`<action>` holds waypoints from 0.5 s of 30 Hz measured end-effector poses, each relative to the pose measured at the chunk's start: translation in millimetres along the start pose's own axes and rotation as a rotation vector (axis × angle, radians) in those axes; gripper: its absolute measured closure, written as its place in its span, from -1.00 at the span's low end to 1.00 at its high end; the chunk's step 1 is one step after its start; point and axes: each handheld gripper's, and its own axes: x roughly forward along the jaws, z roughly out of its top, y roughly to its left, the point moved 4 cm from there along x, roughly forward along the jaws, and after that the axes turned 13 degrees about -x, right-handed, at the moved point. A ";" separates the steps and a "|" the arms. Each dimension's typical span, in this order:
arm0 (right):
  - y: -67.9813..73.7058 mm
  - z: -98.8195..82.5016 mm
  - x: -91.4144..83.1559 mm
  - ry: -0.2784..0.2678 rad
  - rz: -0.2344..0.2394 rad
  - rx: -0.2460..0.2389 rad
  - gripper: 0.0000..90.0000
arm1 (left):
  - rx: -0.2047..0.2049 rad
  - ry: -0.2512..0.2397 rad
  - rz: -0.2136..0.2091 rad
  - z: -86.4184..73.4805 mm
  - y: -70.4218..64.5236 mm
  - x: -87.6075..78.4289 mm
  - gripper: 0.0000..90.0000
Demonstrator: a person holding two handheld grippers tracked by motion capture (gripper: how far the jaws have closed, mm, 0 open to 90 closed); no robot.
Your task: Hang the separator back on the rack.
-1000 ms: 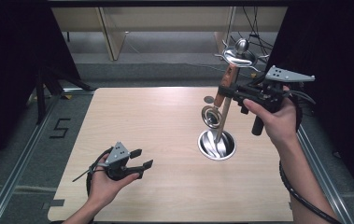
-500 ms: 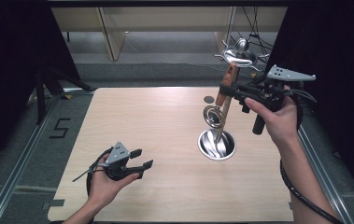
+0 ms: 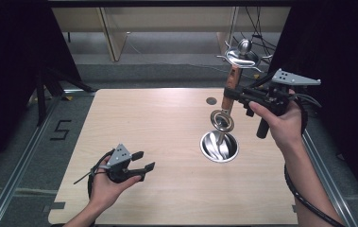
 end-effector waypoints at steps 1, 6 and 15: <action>0.3 -0.2 -0.7 0.001 -0.003 0.002 0.61 | -0.001 -0.001 0.000 0.1 0.0 0.0 -0.15; -0.5 -3.4 -4.9 -0.007 -0.059 -0.037 0.49 | -0.005 -0.007 -0.011 0.2 0.5 0.4 -0.15; 5.7 -16.7 -23.7 0.018 -0.164 -0.069 0.20 | -0.017 -0.007 -0.006 0.2 0.9 0.0 -0.15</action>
